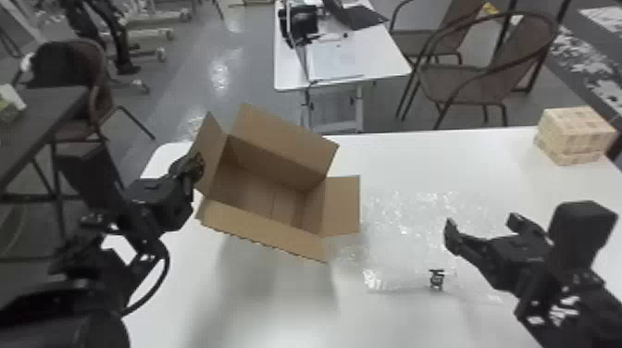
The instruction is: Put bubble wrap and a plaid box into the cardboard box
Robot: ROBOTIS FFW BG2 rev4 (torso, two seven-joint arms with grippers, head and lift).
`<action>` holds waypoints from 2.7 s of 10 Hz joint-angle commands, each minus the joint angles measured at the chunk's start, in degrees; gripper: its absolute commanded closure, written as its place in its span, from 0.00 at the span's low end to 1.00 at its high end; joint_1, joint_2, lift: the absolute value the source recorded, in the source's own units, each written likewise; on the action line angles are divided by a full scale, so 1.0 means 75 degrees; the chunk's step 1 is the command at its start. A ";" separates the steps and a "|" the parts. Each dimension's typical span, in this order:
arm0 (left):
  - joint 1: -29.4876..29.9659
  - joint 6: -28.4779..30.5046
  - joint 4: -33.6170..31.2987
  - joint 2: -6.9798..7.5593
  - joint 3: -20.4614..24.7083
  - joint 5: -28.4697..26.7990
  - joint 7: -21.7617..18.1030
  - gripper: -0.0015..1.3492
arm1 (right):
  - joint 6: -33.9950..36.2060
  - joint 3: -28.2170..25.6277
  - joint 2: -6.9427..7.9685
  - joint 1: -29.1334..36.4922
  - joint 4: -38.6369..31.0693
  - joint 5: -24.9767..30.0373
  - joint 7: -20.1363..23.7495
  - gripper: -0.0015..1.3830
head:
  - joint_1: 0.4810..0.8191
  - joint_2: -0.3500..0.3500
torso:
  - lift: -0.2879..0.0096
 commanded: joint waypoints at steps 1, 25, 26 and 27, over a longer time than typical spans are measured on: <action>-0.0034 0.0011 0.0000 -0.0020 -0.0047 -0.0113 0.0018 0.91 | 0.2548 -0.0065 -0.0220 -0.0863 -0.0576 -0.0172 0.0037 0.07 | 0.63 0.69 | 0.60; -0.0373 -0.0153 0.0387 0.0211 -0.0937 -0.0394 0.0381 0.91 | 0.7810 0.0614 0.0741 -0.6066 0.5448 -0.0055 0.0330 0.72 | 0.63 0.65 | 0.60; -0.0373 -0.0153 0.0387 0.0223 -0.0937 -0.0383 0.0381 0.91 | 0.7821 0.0603 0.0741 -0.5961 0.5143 -0.0219 0.0330 0.74 | 0.63 0.66 | 0.60; -0.0362 -0.0153 0.0398 0.0223 -0.0937 -0.0383 0.0381 0.91 | 0.7892 0.0532 0.0718 -0.5808 0.4698 -0.0359 0.0330 0.74 | 0.63 0.67 | 0.60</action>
